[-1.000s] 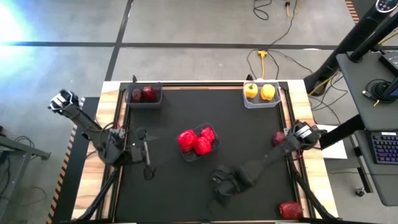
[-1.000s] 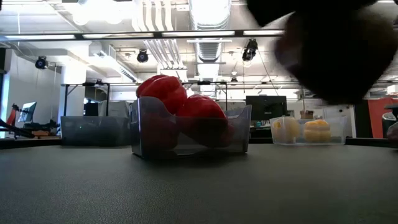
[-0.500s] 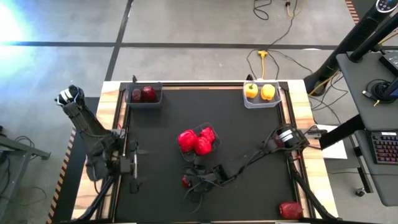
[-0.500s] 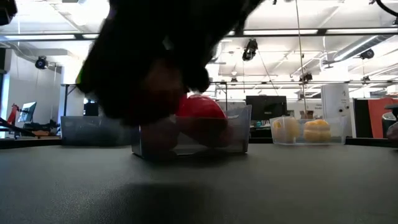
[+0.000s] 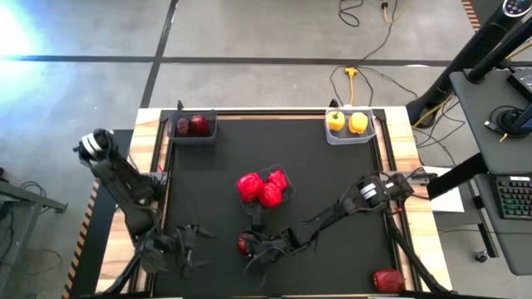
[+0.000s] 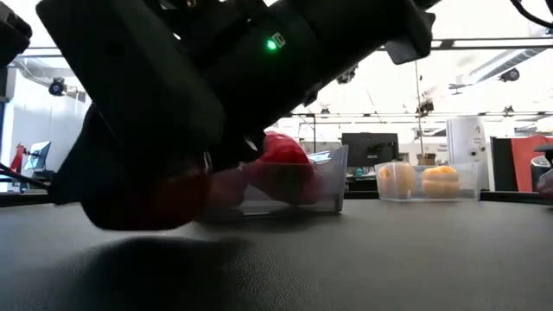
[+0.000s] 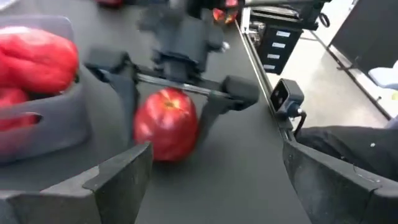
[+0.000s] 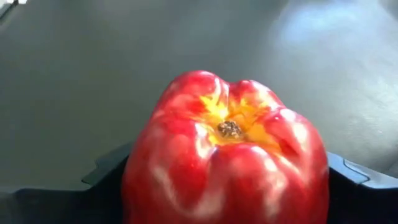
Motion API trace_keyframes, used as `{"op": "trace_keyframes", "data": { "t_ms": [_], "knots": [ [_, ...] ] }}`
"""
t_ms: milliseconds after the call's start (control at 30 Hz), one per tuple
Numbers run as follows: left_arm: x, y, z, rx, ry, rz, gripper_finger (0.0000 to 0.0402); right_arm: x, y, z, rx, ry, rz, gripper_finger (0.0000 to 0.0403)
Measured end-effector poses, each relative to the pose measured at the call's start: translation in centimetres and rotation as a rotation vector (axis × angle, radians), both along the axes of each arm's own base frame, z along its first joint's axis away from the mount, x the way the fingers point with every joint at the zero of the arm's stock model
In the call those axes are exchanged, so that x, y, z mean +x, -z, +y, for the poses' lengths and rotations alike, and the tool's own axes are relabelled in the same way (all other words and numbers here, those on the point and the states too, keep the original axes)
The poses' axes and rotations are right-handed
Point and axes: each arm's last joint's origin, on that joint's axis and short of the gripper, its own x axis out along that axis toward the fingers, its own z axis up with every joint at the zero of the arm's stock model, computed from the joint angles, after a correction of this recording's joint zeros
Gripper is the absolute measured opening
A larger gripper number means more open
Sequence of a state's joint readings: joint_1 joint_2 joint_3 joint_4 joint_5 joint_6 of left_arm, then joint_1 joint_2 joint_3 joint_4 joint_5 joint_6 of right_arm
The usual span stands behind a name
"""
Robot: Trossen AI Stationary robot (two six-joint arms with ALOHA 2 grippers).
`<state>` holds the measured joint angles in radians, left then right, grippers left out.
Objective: Sort produce into baskets
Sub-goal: Put the red apple into the top black bin
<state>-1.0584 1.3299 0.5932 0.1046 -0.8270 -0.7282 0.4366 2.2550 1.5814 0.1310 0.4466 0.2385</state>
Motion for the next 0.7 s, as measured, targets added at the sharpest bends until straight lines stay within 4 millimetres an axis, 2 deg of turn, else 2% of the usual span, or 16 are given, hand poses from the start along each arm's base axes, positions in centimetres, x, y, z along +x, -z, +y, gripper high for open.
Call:
{"op": "trace_keyframes", "data": {
  "t_ms": [233,400,700],
  "knots": [
    [0.8,1.9,-1.3,-0.009,-0.021,-0.006,0.0341,-0.2,-0.2,0.1,0.047,0.031,0.008,0.038],
    [1.3,3.2,-1.6,0.0,-0.095,-0.038,0.0346,-0.9,-0.4,0.5,0.058,0.046,0.057,0.0398],
    [3.8,5.1,-0.5,0.043,-0.204,-0.022,0.0384,-4.4,-4.5,2.8,-0.029,0.148,0.086,0.0399]
  ]
}}
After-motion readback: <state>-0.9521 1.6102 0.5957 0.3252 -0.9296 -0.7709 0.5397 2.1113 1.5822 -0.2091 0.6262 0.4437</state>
